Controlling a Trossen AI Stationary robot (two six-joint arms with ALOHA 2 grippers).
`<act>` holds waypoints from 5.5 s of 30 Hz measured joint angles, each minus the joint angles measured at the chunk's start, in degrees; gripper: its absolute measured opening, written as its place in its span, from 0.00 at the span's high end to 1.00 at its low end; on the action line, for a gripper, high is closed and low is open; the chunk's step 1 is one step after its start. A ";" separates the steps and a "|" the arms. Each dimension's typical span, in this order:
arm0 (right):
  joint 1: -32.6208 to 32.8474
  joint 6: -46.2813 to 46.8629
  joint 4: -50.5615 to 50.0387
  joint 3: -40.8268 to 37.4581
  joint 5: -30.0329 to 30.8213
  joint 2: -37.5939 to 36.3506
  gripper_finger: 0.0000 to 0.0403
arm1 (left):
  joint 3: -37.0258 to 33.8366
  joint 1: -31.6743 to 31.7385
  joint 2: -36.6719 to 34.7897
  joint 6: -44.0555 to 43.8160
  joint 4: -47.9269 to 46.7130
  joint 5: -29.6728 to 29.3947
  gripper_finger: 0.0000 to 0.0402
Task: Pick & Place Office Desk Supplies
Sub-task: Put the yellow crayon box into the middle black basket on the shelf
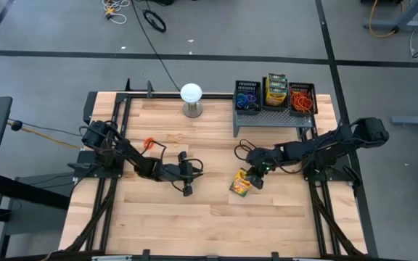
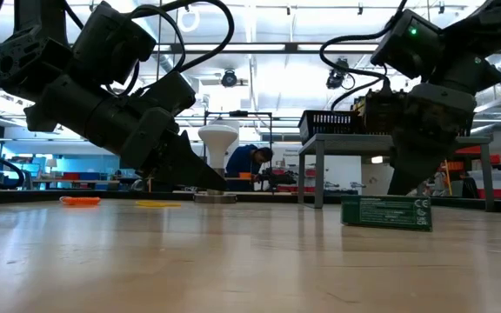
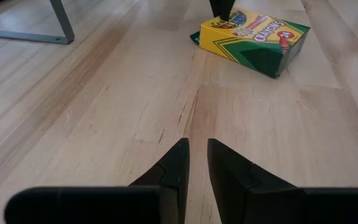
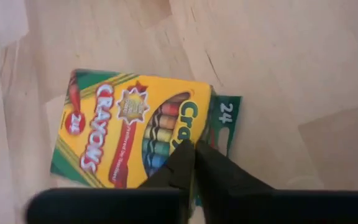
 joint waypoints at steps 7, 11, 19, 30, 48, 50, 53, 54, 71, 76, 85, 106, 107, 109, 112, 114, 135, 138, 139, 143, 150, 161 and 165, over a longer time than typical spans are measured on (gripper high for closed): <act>3.14 -4.05 -5.13 5.01 5.65 0.11 0.98 | 0.00 0.00 0.00 0.00 -0.01 0.00 0.84; 8.09 -6.15 -13.14 10.36 14.28 0.11 0.99 | 0.00 0.00 0.00 -0.07 0.00 0.00 0.84; 20.15 -7.20 -25.14 17.05 38.12 0.09 1.00 | 0.00 0.00 0.00 -0.20 0.00 0.00 0.84; 29.61 -13.85 -25.87 16.95 59.09 6.16 1.00 | 0.00 0.02 0.00 -0.50 0.23 0.00 0.84; 39.08 -24.32 -18.09 22.06 74.26 23.12 1.00 | 0.93 -0.72 9.30 -3.53 13.36 0.55 0.79; 39.12 -23.35 -17.81 22.06 73.74 23.12 0.99 | 1.83 -0.72 11.53 -3.50 13.97 0.45 0.78; 39.10 -22.64 -17.29 22.06 72.39 23.03 0.97 | 3.75 -0.72 14.37 -3.25 14.56 0.19 0.76; 39.10 -22.45 -17.12 22.08 71.83 22.98 0.96 | 4.59 -0.72 15.06 -2.84 14.61 -0.13 0.76; 40.31 -17.56 -9.31 22.16 66.91 22.56 0.68 | 5.92 -0.68 15.96 0.01 15.78 -0.22 0.76; 40.02 -14.96 -10.08 24.49 66.77 21.58 0.54 | 5.90 -0.70 15.96 1.66 15.84 0.17 0.76; 35.09 -6.54 -24.18 35.49 53.37 16.81 0.42 | 5.88 -0.74 15.95 1.51 15.87 0.25 0.77; 16.37 -6.84 -42.95 42.91 19.01 17.76 0.23 | 5.88 -0.76 15.89 1.49 15.80 1.29 0.77; 16.39 -6.86 -43.03 42.89 18.77 18.19 0.25 | 5.88 -0.76 15.89 1.49 15.80 1.29 0.77; 16.39 -6.84 -43.40 42.80 18.59 19.09 0.30 | 5.88 -0.76 15.89 1.49 15.78 1.29 0.77; 16.37 -7.08 -42.87 42.80 18.60 20.32 0.39 | 5.88 -0.76 15.89 1.51 15.76 1.29 0.77; 16.37 -7.10 -42.77 42.78 18.55 20.55 0.45 | 5.88 -0.76 15.89 1.51 15.44 1.27 0.77; 16.48 -10.32 -47.37 43.12 18.37 10.77 0.78 | 4.50 -0.70 15.82 0.97 16.55 0.68 0.77; 15.57 -11.93 -55.25 45.33 22.43 5.50 0.79 | 4.46 -0.68 15.82 2.06 17.06 0.59 0.77; 15.03 -13.41 -58.35 46.72 24.32 3.95 0.79 | 4.46 -0.66 15.82 2.58 17.51 0.55 0.77; 10.00 -19.73 -68.24 54.79 30.46 -0.22 0.78 | 4.48 -0.21 15.82 3.93 18.48 0.57 0.77; -6.13 -33.13 -81.24 66.94 34.63 -0.98 0.78 | 4.48 0.21 15.80 4.60 19.57 1.07 0.77; -26.44 -48.10 -81.10 67.17 34.90 -0.28 0.78 | 4.48 0.50 15.61 6.08 20.77 1.06 0.77; -29.15 -51.11 -79.11 67.17 33.03 -0.28 0.78 | 4.48 0.50 15.61 6.10 20.98 1.09 0.77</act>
